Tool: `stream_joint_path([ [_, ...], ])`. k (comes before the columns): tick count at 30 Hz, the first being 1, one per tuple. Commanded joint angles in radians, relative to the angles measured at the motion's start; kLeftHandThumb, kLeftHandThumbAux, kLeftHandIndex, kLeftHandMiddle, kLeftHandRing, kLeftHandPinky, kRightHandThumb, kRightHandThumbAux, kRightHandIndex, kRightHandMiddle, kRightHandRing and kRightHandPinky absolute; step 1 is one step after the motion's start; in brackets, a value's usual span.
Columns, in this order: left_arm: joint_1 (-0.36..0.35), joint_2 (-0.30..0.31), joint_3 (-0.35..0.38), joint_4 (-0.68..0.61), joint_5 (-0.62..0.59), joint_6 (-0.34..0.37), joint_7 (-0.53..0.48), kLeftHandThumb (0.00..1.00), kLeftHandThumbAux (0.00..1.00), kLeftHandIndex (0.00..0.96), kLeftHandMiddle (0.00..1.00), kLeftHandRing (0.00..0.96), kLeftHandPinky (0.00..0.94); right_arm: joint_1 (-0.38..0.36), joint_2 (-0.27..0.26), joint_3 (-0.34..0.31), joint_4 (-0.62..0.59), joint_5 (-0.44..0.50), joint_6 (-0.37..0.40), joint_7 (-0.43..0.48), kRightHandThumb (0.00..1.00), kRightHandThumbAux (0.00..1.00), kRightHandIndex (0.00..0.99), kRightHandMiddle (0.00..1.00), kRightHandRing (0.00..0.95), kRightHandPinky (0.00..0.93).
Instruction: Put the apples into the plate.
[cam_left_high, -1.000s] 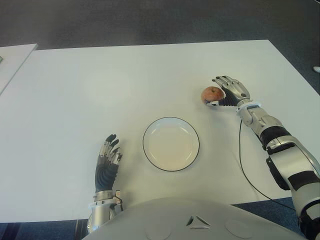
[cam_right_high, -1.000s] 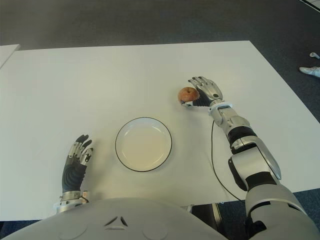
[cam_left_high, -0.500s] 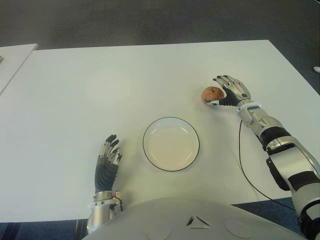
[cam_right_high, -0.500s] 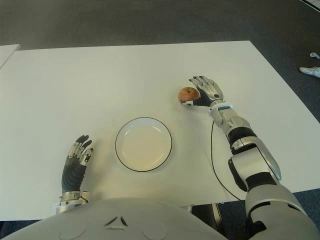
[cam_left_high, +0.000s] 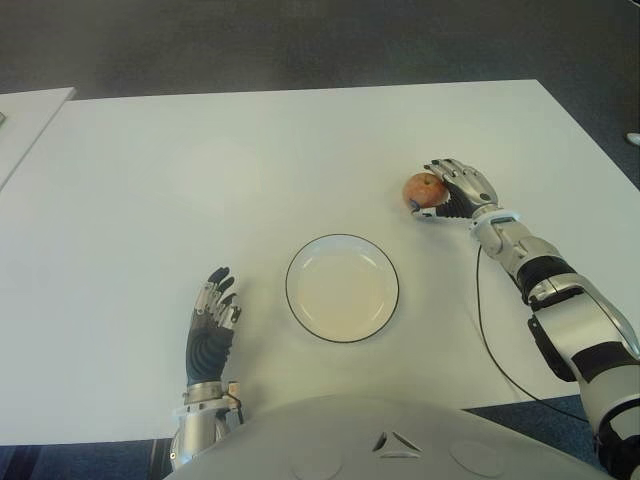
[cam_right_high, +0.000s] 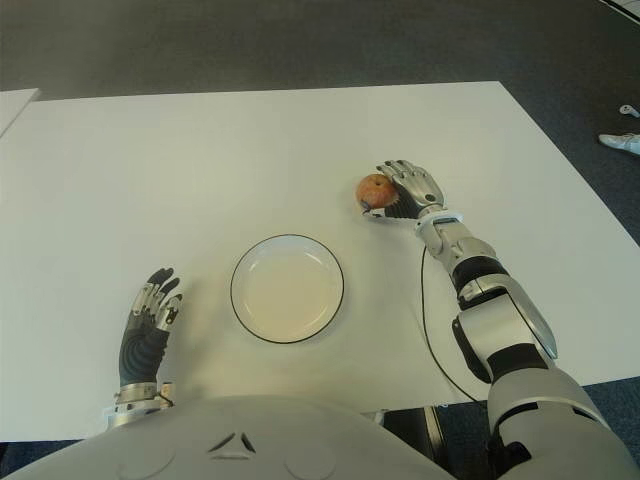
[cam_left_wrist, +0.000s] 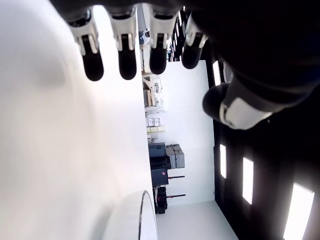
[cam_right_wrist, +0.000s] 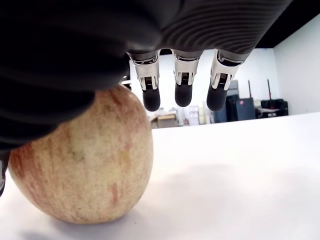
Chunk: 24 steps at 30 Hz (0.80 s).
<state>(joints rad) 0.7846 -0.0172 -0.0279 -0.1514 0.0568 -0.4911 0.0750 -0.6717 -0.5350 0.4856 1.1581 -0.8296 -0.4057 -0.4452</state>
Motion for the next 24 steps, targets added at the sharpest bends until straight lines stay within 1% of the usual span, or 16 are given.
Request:
stream_joint_path([
  [1, 0.011, -0.007, -0.006, -0.007, -0.007, 0.013, -0.006, 0.125, 0.519, 0.135, 0.129, 0.149, 0.195, -0.011, 0.020, 0.012, 0.012, 0.012, 0.009, 0.009, 0.338, 0.408, 0.016, 0.000, 0.000, 0.000],
  [6, 0.015, -0.010, -0.009, -0.013, -0.005, 0.009, -0.006, 0.129, 0.516, 0.141, 0.134, 0.152, 0.190, -0.018, 0.034, 0.022, 0.013, 0.011, 0.006, 0.011, 0.336, 0.406, 0.020, 0.000, 0.000, 0.000],
  [16, 0.024, -0.010, -0.014, -0.024, 0.000, 0.003, -0.009, 0.127, 0.523, 0.140, 0.132, 0.150, 0.190, -0.029, 0.056, 0.043, 0.029, 0.008, 0.003, 0.029, 0.301, 0.401, 0.025, 0.001, 0.000, 0.000],
  [24, 0.030, -0.011, -0.019, -0.033, 0.003, 0.002, -0.005, 0.135, 0.530, 0.143, 0.134, 0.152, 0.191, -0.031, 0.084, 0.060, 0.052, 0.009, 0.011, 0.019, 0.295, 0.408, 0.029, 0.007, 0.000, 0.009],
])
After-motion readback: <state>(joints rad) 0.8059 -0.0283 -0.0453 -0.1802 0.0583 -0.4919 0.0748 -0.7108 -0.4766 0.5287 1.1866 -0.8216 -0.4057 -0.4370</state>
